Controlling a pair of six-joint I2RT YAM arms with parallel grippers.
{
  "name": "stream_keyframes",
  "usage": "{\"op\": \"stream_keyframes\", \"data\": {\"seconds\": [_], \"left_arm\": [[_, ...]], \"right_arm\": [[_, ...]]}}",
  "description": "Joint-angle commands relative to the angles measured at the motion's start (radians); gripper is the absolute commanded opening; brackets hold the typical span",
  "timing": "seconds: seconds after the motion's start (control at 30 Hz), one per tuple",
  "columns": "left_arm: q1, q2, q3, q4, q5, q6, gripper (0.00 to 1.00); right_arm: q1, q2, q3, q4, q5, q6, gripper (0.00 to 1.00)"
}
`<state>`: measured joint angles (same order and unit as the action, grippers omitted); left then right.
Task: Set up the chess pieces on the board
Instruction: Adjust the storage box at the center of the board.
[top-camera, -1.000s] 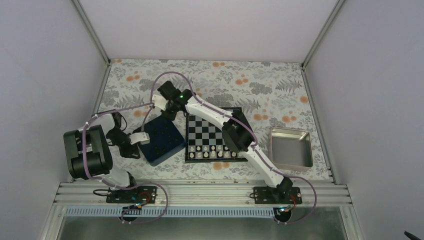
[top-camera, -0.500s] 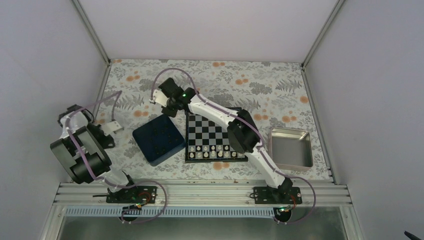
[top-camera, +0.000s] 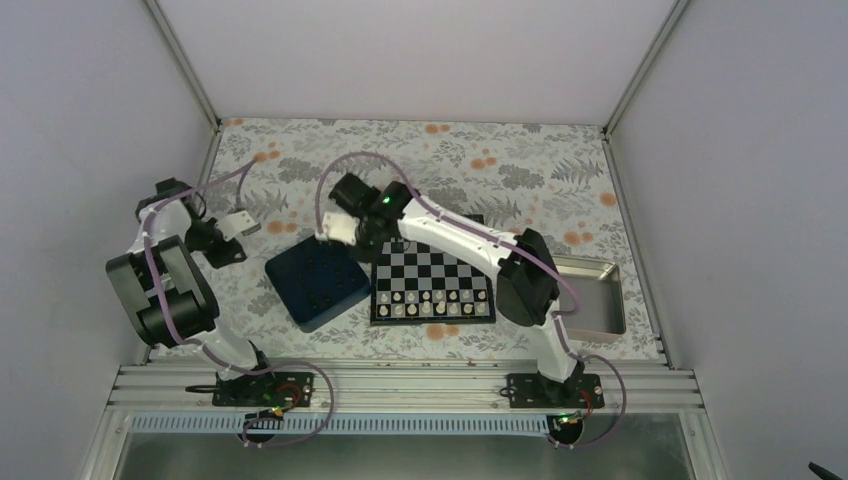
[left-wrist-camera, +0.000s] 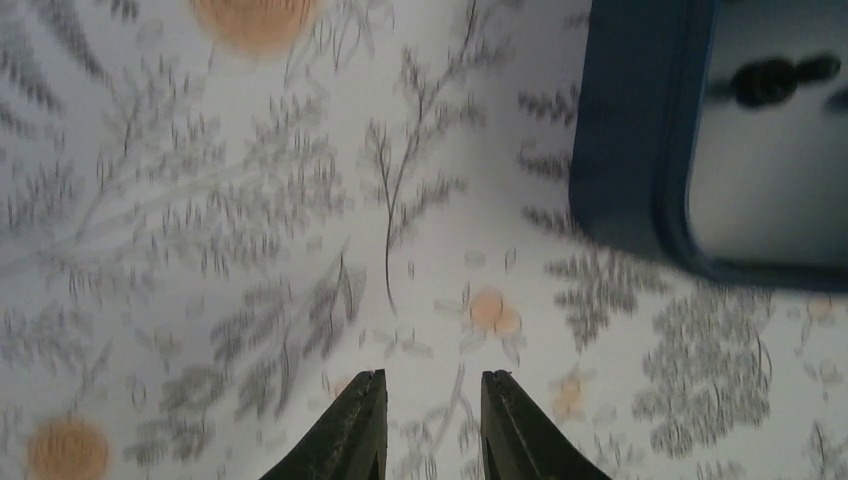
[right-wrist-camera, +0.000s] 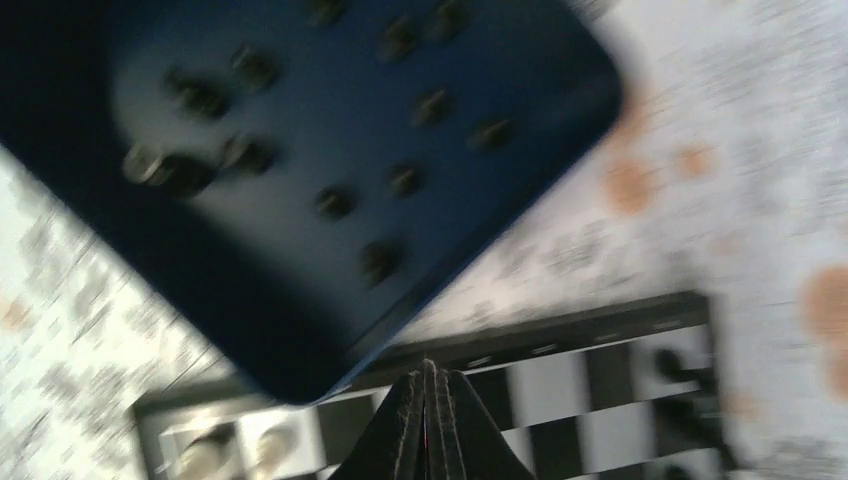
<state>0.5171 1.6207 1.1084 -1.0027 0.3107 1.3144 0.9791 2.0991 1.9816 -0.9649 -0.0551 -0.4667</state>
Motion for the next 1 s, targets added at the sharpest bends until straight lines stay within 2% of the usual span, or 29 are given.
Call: {"op": "stream_keyframes", "data": {"seconds": [0.0, 0.2, 0.43, 0.97], "left_arm": [[-0.087, 0.049, 0.037, 0.098, 0.053, -0.122, 0.24], [-0.142, 0.112, 0.038, 0.141, 0.026, -0.166, 0.24], [-0.185, 0.146, -0.010, 0.186, 0.020, -0.192, 0.23], [-0.206, 0.096, -0.147, 0.198, -0.043, -0.147, 0.21]], "right_arm": [[0.065, 0.001, -0.090, -0.158, -0.069, -0.034, 0.04], [0.122, 0.009, -0.156, -0.171, -0.100, -0.039, 0.04], [0.145, 0.069, -0.143, -0.176, -0.127, -0.049, 0.04], [0.124, 0.181, -0.035, -0.080, -0.015, 0.003, 0.04]]}}
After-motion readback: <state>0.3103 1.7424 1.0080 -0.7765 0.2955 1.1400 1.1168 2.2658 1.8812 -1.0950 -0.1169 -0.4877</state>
